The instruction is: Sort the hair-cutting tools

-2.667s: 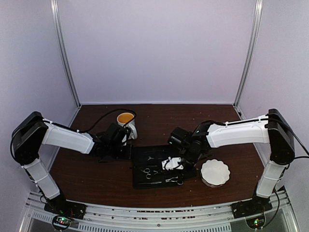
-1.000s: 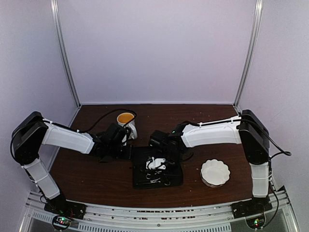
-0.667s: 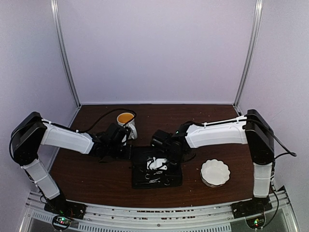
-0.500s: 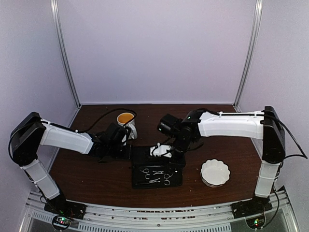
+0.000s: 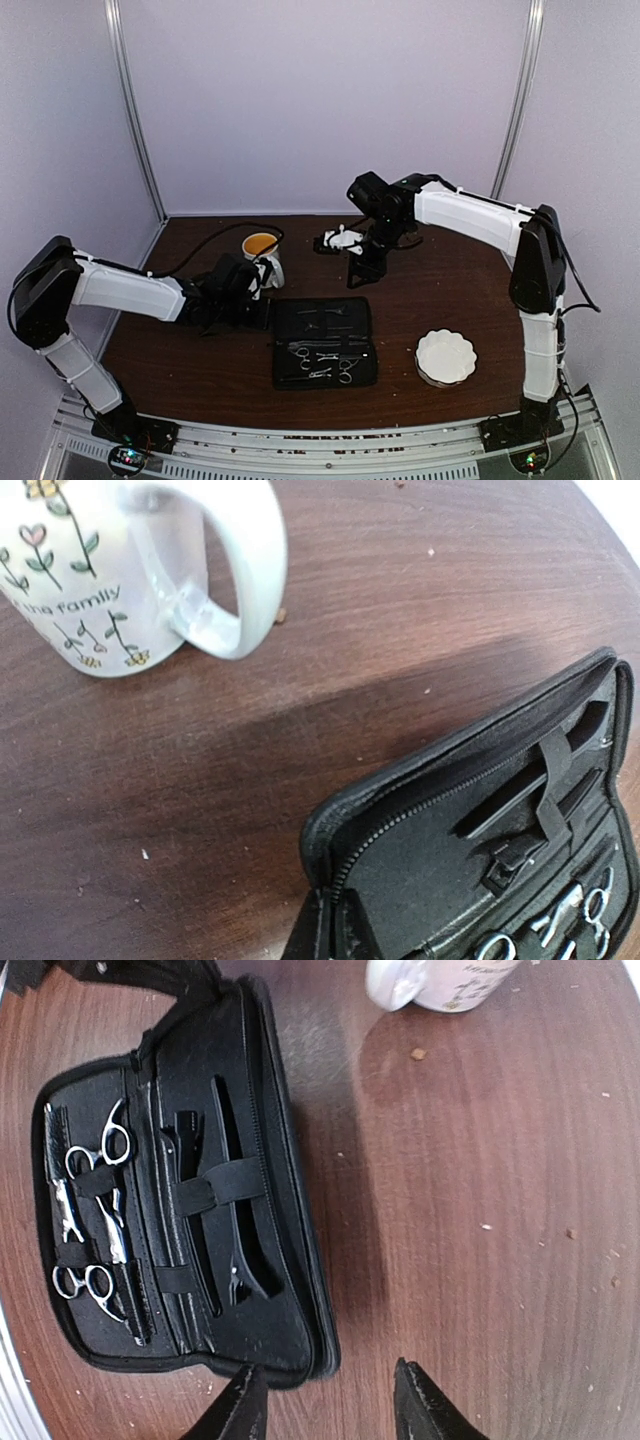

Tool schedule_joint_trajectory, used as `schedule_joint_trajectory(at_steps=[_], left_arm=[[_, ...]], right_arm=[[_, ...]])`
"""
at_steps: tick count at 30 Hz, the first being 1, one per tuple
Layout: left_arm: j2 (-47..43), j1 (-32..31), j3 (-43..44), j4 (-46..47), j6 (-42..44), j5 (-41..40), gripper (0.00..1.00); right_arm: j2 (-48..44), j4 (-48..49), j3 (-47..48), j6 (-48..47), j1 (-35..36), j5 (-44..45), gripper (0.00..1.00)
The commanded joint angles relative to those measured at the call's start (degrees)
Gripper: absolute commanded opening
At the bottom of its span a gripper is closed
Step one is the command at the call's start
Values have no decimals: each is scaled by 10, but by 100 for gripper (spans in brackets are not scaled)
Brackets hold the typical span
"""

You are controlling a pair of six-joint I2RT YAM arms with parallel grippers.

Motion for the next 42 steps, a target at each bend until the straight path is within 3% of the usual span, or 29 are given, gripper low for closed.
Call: schedule_joint_trajectory(at_steps=[1,22,27,36,42], left_arm=[[-30,-3,-8,51,27,-9,0],[-51,-7,-16,56,37,-16,0],[-52,-7,-18,55,36,-19,0],[-47,-7,-19,50,32,-22,0],[-52,-7,-26,54,27,-24,0]], right_arm=[[42,-31,42,-26,6,15,43],[90,-32,32,-40,6,30,34],[99,-31,35,-37,5,32,23],[59,-63,14,-56,6,-22,33],[63,-67,2,-73,6,-2,35]])
